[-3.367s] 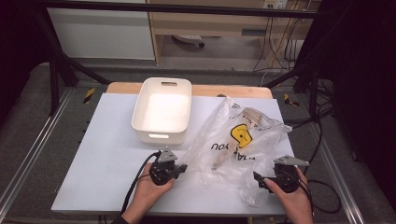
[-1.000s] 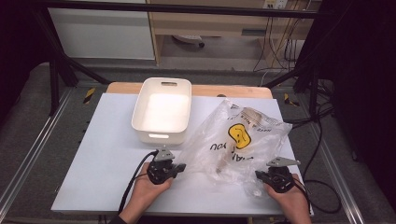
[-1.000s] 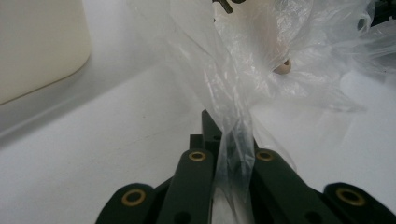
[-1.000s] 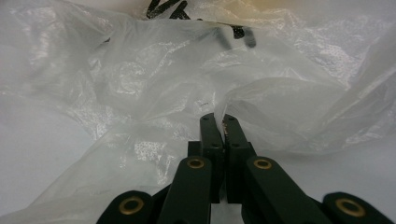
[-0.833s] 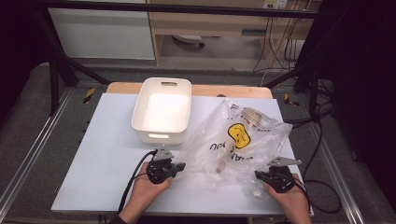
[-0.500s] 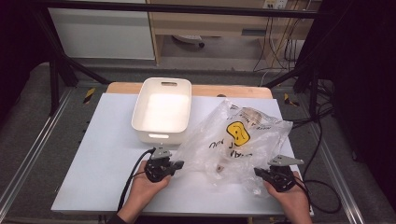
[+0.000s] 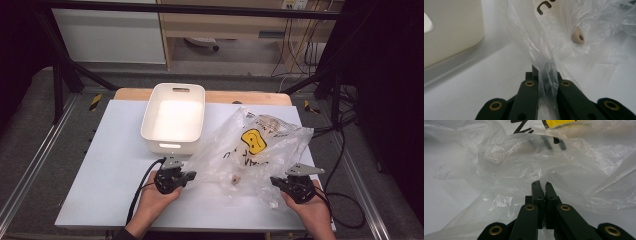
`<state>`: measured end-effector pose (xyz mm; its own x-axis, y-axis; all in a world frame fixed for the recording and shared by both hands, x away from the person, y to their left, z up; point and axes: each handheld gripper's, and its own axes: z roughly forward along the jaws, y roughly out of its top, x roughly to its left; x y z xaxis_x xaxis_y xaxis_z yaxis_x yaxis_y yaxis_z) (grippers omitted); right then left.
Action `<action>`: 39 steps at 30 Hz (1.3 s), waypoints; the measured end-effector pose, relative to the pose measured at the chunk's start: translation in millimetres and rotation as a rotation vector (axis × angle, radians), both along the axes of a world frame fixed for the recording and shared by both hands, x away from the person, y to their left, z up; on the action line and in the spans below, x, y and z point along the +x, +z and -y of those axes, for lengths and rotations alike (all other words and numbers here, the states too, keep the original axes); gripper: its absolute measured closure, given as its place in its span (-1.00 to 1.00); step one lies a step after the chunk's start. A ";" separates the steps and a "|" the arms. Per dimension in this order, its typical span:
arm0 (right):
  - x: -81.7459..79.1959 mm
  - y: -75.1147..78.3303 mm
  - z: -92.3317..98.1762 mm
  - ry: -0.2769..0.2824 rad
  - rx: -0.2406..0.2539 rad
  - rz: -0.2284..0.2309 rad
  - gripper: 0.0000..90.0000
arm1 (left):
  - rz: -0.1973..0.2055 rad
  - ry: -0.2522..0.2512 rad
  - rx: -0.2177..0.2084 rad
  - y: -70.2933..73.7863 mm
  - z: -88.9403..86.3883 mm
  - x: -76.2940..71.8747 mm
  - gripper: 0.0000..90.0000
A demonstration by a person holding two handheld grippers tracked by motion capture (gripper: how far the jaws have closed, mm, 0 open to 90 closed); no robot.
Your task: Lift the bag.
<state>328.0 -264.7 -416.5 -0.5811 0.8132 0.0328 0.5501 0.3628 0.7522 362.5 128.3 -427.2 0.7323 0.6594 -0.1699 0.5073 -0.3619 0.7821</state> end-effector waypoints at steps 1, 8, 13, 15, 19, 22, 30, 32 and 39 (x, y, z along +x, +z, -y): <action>0.7 2.5 -0.5 0.004 -0.004 0.002 1.00 | 0.000 0.002 -0.003 0.8 -0.8 0.2 0.99; 12.1 14.6 0.1 0.012 -0.005 0.015 1.00 | 0.006 0.002 -0.017 10.6 -9.2 8.0 0.99; 19.8 23.9 4.1 0.019 0.014 0.029 1.00 | 0.010 0.013 -0.035 16.4 -12.0 12.6 0.99; 22.8 27.3 5.0 0.022 0.019 0.027 1.00 | 0.012 0.015 -0.037 18.2 -12.8 13.9 0.99; 27.7 35.7 4.4 0.031 0.006 0.042 1.00 | 0.014 0.019 -0.044 21.9 -14.0 16.6 1.00; 32.1 43.6 4.9 0.034 0.006 0.052 1.00 | 0.023 0.018 -0.044 26.6 -14.9 18.9 1.00; 42.5 64.1 7.2 0.030 0.010 0.073 1.00 | 0.035 0.016 -0.046 36.6 -16.7 22.2 1.00; 44.5 68.0 7.8 0.028 0.013 0.078 1.00 | 0.033 0.020 -0.058 39.3 -17.3 23.0 1.00; 50.8 75.9 11.6 0.018 0.021 0.089 1.00 | 0.050 0.019 -0.061 51.8 -16.7 25.8 1.00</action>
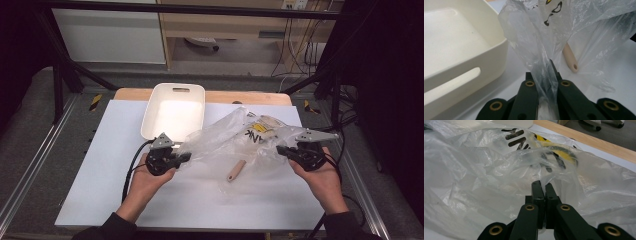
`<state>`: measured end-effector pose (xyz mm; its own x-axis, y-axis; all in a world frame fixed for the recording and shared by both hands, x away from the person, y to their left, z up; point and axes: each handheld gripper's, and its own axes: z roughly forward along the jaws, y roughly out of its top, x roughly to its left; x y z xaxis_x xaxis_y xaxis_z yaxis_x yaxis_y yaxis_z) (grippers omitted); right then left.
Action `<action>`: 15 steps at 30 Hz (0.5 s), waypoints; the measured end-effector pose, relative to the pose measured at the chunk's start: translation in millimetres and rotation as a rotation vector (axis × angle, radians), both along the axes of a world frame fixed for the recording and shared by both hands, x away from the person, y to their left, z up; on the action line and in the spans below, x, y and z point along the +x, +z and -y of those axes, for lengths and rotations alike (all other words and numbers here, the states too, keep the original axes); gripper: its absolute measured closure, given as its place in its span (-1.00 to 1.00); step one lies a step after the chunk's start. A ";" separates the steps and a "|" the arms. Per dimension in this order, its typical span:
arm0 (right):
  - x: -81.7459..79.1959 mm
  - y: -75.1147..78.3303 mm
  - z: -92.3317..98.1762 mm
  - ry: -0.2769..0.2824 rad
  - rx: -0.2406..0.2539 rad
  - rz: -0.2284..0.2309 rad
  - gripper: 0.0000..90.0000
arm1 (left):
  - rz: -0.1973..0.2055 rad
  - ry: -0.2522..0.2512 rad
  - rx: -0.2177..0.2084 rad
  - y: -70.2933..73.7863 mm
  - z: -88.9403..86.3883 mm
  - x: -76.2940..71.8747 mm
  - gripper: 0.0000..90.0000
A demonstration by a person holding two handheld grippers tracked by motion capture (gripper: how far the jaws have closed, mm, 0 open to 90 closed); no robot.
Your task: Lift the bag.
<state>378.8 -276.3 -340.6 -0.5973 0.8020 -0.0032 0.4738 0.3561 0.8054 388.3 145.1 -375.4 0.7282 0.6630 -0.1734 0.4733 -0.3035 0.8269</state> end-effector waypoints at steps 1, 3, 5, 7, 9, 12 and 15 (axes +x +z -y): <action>0.5 0.8 0.3 -0.002 0.001 -0.003 1.00 | 0.001 -0.002 -0.001 2.1 0.1 0.7 1.00; 2.1 2.7 1.2 -0.003 -0.001 0.001 1.00 | 0.005 -0.004 0.001 5.0 0.4 1.5 1.00; 3.2 4.6 2.1 -0.006 0.005 0.002 1.00 | 0.009 -0.005 0.004 7.4 0.6 2.5 1.00; 4.8 7.5 3.5 -0.011 0.011 0.003 1.00 | 0.013 -0.009 0.009 11.3 0.2 4.2 1.00; 7.2 10.6 5.3 -0.010 0.013 0.011 1.00 | 0.016 -0.005 0.007 15.9 0.0 6.2 1.00; 10.1 16.0 6.3 -0.016 0.017 0.016 1.00 | 0.022 -0.006 0.006 23.6 0.3 9.4 1.00; 14.9 22.7 7.1 -0.015 0.023 0.022 1.00 | 0.032 -0.007 0.009 33.1 1.4 13.1 1.00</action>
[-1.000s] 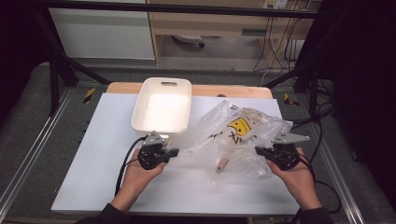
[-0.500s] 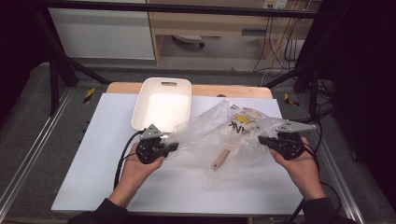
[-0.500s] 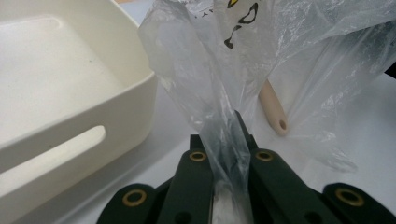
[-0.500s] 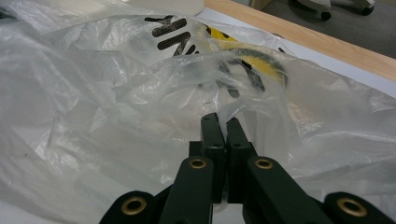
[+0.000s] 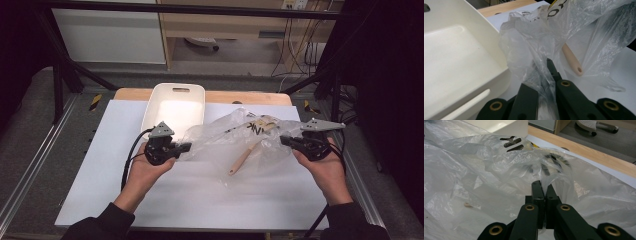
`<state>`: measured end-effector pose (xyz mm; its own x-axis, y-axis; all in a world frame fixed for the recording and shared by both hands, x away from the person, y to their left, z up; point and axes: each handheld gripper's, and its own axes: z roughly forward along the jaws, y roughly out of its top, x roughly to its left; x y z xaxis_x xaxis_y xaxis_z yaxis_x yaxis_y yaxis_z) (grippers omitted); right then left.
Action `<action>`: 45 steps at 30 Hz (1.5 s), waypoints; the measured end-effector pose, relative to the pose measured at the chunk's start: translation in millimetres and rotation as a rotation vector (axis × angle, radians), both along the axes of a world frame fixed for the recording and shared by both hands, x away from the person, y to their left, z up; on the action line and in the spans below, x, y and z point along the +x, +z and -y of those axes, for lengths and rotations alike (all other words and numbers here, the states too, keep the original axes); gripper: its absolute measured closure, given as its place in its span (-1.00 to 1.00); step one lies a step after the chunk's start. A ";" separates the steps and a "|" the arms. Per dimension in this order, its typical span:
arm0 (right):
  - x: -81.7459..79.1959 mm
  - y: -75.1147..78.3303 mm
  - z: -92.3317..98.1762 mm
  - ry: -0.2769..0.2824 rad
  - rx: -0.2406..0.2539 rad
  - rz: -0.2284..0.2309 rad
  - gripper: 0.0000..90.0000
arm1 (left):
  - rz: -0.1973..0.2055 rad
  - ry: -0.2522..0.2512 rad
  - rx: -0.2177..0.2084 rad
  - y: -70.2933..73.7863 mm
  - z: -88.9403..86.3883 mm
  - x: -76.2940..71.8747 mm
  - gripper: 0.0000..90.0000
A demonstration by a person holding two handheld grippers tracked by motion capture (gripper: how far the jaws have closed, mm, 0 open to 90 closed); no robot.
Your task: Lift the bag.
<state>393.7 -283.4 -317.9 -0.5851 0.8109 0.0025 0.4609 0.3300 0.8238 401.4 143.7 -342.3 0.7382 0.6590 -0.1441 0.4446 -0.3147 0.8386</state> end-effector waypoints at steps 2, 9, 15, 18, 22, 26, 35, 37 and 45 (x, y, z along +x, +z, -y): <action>2.7 2.7 -1.0 0.001 -0.001 0.002 1.00 | 0.007 0.002 0.010 4.6 0.7 3.0 1.00; 13.5 9.4 -8.4 0.008 -0.009 0.006 1.00 | 0.022 0.017 0.015 23.5 1.4 19.6 1.00; 27.8 22.7 -7.5 -0.009 -0.011 0.016 1.00 | 0.035 0.036 0.018 46.6 4.5 39.9 1.00; 36.6 29.5 -8.4 -0.018 -0.015 0.014 1.00 | 0.027 0.056 -0.001 56.2 3.5 52.4 1.00; 48.2 37.2 -10.5 -0.032 -0.020 0.009 1.00 | 0.024 0.085 -0.025 66.6 0.2 65.6 1.00; 56.8 39.7 -14.7 -0.035 -0.028 0.003 1.00 | 0.016 0.104 -0.018 69.2 -1.4 73.4 1.00; 73.9 37.7 -27.0 -0.027 -0.014 -0.017 1.00 | 0.023 0.146 -0.010 73.4 -11.1 85.6 1.00; 77.0 37.6 -30.6 -0.026 -0.013 -0.019 1.00 | 0.026 0.154 -0.011 74.9 -14.8 86.7 1.00; 86.4 51.6 -38.1 -0.022 0.008 -0.004 1.00 | 0.035 0.199 -0.014 87.2 -28.6 95.2 1.00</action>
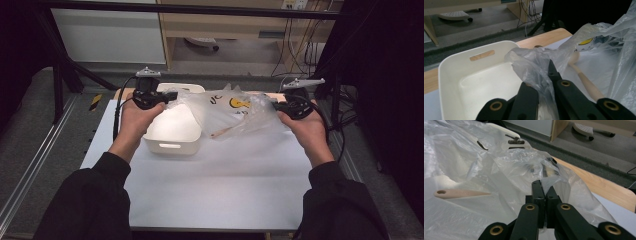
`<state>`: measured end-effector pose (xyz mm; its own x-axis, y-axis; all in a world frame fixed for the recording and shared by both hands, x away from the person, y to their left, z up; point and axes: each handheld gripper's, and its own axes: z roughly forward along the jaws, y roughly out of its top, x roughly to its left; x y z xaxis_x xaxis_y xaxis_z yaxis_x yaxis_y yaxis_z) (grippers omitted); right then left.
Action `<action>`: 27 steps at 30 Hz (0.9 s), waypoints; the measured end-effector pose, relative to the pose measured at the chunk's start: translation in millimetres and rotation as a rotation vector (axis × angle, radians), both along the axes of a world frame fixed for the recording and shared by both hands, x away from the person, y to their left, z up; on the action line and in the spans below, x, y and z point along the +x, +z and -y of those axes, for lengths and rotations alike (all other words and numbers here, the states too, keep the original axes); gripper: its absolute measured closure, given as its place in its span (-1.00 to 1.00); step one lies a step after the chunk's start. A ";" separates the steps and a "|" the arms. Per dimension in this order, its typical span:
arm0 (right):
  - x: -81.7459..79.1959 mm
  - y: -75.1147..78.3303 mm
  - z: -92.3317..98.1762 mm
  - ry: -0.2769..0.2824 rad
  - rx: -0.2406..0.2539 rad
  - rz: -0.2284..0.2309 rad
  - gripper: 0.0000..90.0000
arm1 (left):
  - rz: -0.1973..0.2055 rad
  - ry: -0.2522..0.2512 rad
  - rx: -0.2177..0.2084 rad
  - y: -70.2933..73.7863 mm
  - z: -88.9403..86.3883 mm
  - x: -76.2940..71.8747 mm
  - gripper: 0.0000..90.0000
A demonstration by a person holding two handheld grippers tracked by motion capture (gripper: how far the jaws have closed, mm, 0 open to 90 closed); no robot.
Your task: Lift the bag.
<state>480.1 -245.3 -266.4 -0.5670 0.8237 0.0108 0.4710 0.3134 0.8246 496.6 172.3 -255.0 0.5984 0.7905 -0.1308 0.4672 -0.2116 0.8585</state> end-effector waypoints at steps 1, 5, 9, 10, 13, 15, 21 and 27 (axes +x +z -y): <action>1.3 3.5 0.6 -0.001 0.002 0.004 1.00 | 0.001 0.004 -0.006 1.9 -1.5 1.5 1.00; 6.6 18.1 3.8 -0.018 0.011 0.018 1.00 | 0.003 0.019 -0.023 8.5 -5.1 5.6 1.00; 12.3 29.2 7.5 -0.036 0.025 0.032 1.00 | 0.014 0.029 -0.030 13.5 -7.1 7.7 1.00; 13.8 32.0 8.5 -0.039 0.029 0.034 1.00 | 0.017 0.032 -0.031 14.9 -7.5 7.9 1.00; 17.0 38.2 10.2 -0.051 0.028 0.045 1.00 | 0.029 0.045 -0.037 19.3 -9.3 8.6 1.00; 18.8 42.4 11.5 -0.059 0.023 0.049 1.00 | 0.035 0.059 -0.049 22.3 -11.8 9.8 1.00; 22.7 58.8 16.9 -0.089 0.016 0.074 1.00 | 0.057 0.095 -0.100 33.3 -19.7 12.7 1.00; 25.2 62.6 12.1 -0.079 0.007 0.073 1.00 | 0.086 0.124 -0.135 38.1 -29.3 10.5 1.00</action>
<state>505.3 -257.4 -203.7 -0.4994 0.8661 -0.0222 0.4329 0.2717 0.8595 507.1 201.6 -217.0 0.5108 0.8376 -0.1939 0.4066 -0.0367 0.9129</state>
